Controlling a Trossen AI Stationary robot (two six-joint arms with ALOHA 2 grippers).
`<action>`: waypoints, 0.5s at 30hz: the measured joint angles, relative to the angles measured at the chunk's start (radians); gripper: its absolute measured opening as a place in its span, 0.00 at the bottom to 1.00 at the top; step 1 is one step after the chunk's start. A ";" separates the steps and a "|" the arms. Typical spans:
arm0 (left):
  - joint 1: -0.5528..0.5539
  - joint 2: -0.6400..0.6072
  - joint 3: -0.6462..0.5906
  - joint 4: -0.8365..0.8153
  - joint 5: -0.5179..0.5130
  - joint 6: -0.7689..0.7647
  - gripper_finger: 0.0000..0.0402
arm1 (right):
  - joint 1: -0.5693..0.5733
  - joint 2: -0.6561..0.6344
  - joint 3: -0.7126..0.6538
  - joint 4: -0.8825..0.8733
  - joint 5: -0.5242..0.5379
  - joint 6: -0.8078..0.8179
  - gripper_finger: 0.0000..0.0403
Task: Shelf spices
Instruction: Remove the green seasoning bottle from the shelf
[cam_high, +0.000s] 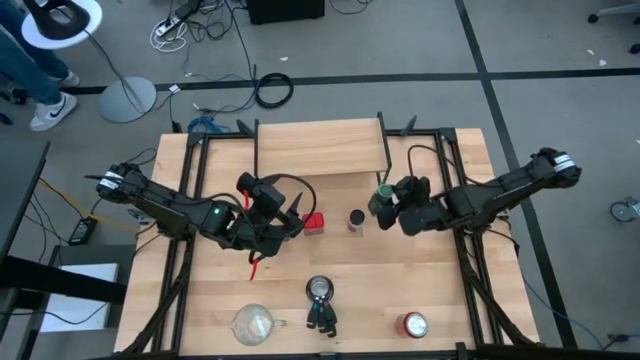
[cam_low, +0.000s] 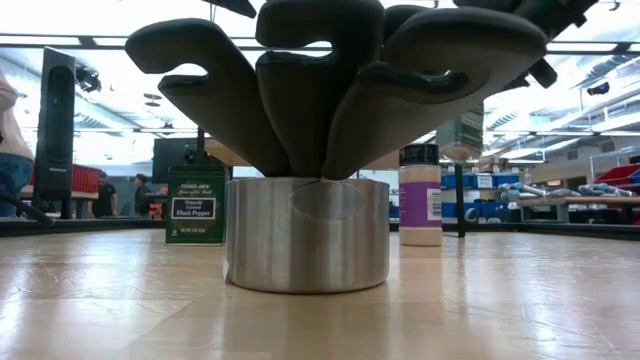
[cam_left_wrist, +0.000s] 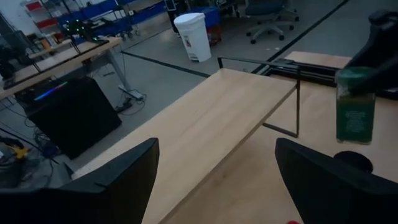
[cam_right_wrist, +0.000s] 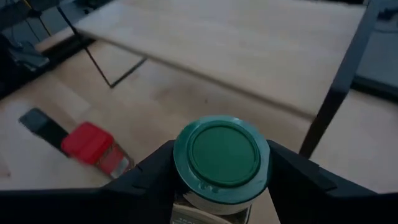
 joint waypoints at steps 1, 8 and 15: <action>0.000 0.000 0.000 0.000 0.011 -0.003 0.81 | 0.007 0.009 0.000 -0.022 -0.002 0.027 0.51; 0.000 0.000 0.000 -0.005 0.047 -0.024 0.81 | 0.048 0.087 0.000 -0.206 -0.002 0.264 0.51; 0.000 0.000 0.000 -0.008 0.053 -0.023 0.81 | 0.081 0.209 -0.001 -0.275 -0.003 0.454 0.51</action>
